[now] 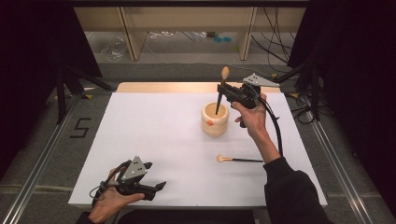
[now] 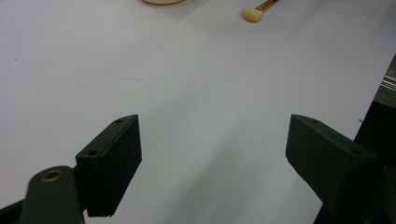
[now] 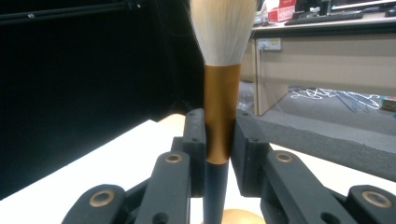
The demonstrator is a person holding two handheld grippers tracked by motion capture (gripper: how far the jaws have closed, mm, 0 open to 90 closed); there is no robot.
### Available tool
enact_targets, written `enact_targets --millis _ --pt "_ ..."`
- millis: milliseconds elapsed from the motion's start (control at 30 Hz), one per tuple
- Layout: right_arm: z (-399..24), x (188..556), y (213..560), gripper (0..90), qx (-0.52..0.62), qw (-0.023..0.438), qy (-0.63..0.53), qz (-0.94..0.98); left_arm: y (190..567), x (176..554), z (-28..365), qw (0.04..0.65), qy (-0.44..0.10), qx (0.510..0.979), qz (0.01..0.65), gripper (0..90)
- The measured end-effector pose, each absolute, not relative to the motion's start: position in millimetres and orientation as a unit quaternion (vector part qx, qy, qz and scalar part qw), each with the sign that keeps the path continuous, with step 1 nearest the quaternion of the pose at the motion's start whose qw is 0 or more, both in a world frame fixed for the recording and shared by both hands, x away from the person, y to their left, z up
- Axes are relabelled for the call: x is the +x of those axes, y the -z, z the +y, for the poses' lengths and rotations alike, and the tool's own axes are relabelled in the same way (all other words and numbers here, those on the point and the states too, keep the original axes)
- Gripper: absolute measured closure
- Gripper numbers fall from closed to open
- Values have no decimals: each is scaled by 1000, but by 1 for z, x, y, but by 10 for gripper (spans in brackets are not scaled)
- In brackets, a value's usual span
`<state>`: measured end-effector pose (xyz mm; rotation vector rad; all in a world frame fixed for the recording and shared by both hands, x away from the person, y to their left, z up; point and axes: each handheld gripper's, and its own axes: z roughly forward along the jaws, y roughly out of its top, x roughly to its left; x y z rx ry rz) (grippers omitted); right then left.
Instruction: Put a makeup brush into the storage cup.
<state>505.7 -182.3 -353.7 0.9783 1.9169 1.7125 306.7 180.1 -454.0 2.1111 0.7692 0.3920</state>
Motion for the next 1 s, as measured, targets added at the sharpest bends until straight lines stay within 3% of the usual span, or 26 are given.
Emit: enact_targets --millis 1000 --pt "-171 529 385 774 369 196 -577 702 457 309 181 419 -153 841 306 181"
